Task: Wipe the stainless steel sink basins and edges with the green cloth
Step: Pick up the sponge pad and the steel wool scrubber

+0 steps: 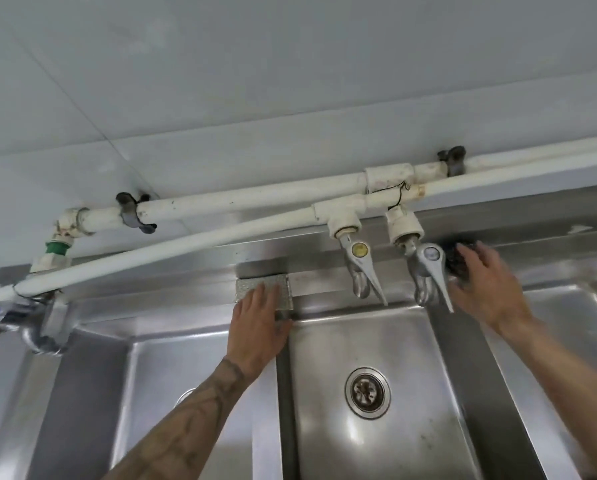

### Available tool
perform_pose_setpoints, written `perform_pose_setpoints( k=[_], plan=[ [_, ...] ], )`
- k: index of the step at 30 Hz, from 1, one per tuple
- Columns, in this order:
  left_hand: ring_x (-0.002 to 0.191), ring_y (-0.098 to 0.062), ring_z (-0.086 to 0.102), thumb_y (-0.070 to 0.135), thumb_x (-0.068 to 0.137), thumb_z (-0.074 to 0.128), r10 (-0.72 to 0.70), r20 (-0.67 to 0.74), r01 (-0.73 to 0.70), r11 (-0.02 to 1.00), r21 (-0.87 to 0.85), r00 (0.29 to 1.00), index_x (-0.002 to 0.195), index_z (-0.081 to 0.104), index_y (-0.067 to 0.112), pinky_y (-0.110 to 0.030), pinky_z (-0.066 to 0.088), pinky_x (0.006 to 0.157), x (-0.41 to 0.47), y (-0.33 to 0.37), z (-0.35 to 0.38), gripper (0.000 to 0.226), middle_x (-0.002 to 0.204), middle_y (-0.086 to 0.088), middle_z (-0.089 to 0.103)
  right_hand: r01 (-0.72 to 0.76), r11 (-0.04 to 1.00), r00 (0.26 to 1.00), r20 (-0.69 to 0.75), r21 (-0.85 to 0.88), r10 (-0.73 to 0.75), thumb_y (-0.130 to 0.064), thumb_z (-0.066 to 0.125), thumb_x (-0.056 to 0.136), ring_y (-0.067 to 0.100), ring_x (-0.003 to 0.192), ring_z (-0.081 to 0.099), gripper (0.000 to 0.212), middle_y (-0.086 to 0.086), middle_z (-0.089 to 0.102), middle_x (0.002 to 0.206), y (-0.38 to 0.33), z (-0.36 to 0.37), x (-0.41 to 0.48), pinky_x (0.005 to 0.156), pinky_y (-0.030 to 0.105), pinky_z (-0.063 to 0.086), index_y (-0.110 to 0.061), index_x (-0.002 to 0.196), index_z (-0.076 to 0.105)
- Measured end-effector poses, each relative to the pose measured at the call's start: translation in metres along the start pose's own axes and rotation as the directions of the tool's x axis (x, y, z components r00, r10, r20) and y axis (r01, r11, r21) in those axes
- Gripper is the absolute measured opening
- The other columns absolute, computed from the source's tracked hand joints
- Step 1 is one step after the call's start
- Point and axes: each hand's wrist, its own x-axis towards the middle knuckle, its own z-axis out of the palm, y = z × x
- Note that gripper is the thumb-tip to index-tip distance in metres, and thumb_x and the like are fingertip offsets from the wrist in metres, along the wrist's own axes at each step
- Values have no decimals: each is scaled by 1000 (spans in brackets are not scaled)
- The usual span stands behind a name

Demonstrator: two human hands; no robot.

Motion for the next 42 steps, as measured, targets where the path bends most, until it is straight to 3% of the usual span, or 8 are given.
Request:
perform_pose_setpoints(
  k=[5,11,16,21,24,28,33,42],
  plan=[
    [132,-39,55,40,90,75,-23,-34,25,998,58,999,147,54,15,-51,48,108,17,-14,25,66,148,-14,55,-50,998,999,-4,34,50,-22,80,87,52,128,49,70,25,40,150,21,28,38,106,59,47,-11,149,50],
    [110,-35,57,41,94,39,32,-133,-25,998,55,991,126,63,15,-47,53,89,11,-13,27,48,132,-10,60,43,999,994,-97,-22,-45,-5,78,83,47,110,48,55,23,46,134,24,52,34,93,55,53,-16,135,62],
    [96,-33,63,38,99,44,40,-183,-32,998,45,982,111,67,16,-45,55,80,7,-12,22,34,113,-6,68,35,999,990,-139,-35,-39,0,78,81,47,100,51,49,23,48,126,15,55,27,81,52,54,-13,126,65],
    [75,-33,64,20,101,62,65,-255,-70,997,-12,965,103,68,13,-40,51,67,-6,0,1,10,90,-6,68,49,996,990,-135,76,-38,-11,81,82,43,104,55,44,18,52,120,-6,46,-11,84,46,53,-13,123,66],
    [79,-34,65,17,103,61,66,-229,-96,988,-123,971,110,67,13,-41,52,65,-24,14,-14,10,92,-7,68,79,979,984,-174,187,-46,-16,82,80,31,105,56,46,5,52,117,-28,34,-59,84,37,51,-19,123,67],
    [94,-32,68,17,106,59,128,-225,-186,949,-255,966,123,67,14,-42,57,77,-60,37,-36,20,111,-7,72,33,954,978,-207,297,30,-12,80,79,20,103,58,50,-1,52,120,-54,6,-134,90,25,44,-22,126,68],
    [93,-30,68,14,103,62,298,-245,-370,863,-344,923,114,68,16,-44,58,77,-110,62,-69,13,104,-4,71,-79,961,940,-301,264,160,-18,79,79,23,105,60,49,0,54,120,-74,-33,-250,94,37,54,-22,127,68],
    [92,-32,68,19,100,61,700,-185,-715,619,-324,690,111,67,22,-44,56,75,-249,135,-102,14,101,-3,69,-347,856,733,-458,383,502,-36,68,79,19,98,62,43,-10,49,112,-63,-63,-505,84,36,57,-31,121,63]
  ],
)
